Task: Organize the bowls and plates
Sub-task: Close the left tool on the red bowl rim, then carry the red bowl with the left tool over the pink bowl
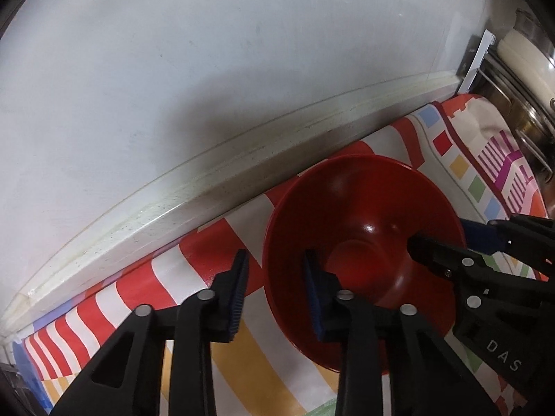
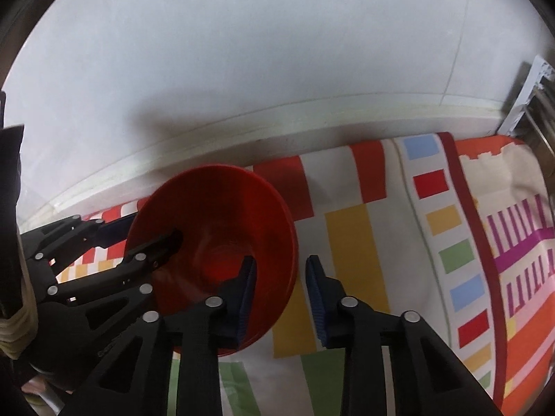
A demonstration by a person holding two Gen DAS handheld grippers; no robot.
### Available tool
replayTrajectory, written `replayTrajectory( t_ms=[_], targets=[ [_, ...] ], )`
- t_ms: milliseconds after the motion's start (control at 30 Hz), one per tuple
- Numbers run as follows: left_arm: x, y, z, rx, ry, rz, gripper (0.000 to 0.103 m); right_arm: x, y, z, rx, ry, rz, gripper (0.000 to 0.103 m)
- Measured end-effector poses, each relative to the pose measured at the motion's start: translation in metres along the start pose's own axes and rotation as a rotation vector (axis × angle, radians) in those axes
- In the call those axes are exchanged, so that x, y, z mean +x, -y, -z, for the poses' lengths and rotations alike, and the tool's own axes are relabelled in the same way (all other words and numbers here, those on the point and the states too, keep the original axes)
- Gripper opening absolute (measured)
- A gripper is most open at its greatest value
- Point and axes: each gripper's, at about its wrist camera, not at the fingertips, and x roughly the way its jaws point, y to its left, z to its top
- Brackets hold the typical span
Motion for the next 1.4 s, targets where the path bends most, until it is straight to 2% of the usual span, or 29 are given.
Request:
replayTrajectory(
  t_ms=[167, 300, 467, 667, 867, 1067, 1400],
  targets=[
    [0.005, 0.000, 0.002, 0.000, -0.010, 0.017, 0.019, 0.008, -0.003, 0.002, 0.004, -0.026, -0.005, 0.017],
    [0.003, 0.006, 0.002, 0.026, 0.002, -0.005, 0.017, 0.011, -0.004, 0.000, 0.012, -0.031, 0.012, 0.016],
    [0.004, 0.011, 0.002, 0.031, 0.004, -0.023, 0.017, 0.012, -0.014, 0.001, -0.010, -0.040, 0.061, 0.015],
    [-0.004, 0.009, 0.006, 0.019, 0.001, -0.015, 0.017, 0.008, -0.015, 0.002, 0.010, -0.052, 0.041, 0.015],
    [-0.022, 0.008, 0.011, 0.014, 0.022, -0.014, 0.017, -0.007, -0.021, 0.004, 0.008, -0.040, 0.042, 0.015],
    [-0.046, 0.009, 0.021, 0.006, 0.048, -0.009, 0.017, -0.017, -0.010, 0.005, 0.004, -0.018, 0.045, 0.015],
    [-0.084, 0.014, 0.049, -0.019, 0.081, -0.007, 0.017, -0.053, -0.026, 0.032, -0.002, 0.006, 0.047, 0.015]
  ],
)
